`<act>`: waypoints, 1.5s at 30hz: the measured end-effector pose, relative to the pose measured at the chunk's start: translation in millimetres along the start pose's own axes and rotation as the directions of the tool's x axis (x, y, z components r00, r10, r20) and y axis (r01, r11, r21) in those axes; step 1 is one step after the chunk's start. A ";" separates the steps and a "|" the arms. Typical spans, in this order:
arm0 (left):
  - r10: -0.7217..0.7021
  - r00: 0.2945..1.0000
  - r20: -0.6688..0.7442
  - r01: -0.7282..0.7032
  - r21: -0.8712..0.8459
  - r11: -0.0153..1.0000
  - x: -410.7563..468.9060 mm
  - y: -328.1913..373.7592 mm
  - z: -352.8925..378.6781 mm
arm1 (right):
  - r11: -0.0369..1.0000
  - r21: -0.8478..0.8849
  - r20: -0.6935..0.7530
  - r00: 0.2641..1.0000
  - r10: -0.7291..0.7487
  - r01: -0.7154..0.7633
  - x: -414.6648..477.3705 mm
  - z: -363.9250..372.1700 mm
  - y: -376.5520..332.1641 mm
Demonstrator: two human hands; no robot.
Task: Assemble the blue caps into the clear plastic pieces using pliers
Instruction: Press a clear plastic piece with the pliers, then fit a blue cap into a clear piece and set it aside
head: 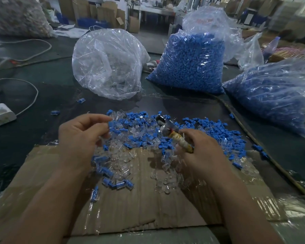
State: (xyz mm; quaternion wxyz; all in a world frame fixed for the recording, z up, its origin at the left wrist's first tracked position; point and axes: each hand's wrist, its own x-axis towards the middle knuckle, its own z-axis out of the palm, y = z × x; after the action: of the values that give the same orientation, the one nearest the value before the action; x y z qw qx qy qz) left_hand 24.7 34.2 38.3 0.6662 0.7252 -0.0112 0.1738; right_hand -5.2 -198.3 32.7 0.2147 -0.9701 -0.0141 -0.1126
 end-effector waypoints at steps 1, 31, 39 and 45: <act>-0.022 1.000 -0.004 0.022 0.035 0.999 2.2 0.2 -2.2 | 1.000 -0.010 -0.002 1.000 0.018 -0.018 1.4 -1.2 3.9; -0.028 0.952 0.304 -0.266 0.870 0.415 -13.6 -19.8 24.5 | 0.937 -0.213 0.063 0.953 0.296 -0.277 12.5 8.2 29.1; 0.019 0.915 0.402 -0.356 0.786 0.505 -18.0 -24.7 33.1 | 0.931 -0.244 0.127 0.942 0.310 -0.274 12.9 8.8 26.9; 0.097 0.865 0.493 -0.443 0.657 0.610 -21.8 -25.8 35.9 | 0.929 -0.249 0.137 0.940 0.313 -0.273 12.0 8.4 23.9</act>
State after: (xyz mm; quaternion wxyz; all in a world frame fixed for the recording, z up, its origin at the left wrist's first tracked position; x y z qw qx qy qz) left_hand 19.1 -2.5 5.8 0.2520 0.9429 -0.1893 0.1079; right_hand 10.1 -216.8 18.1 0.1151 -0.9854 0.1254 0.0053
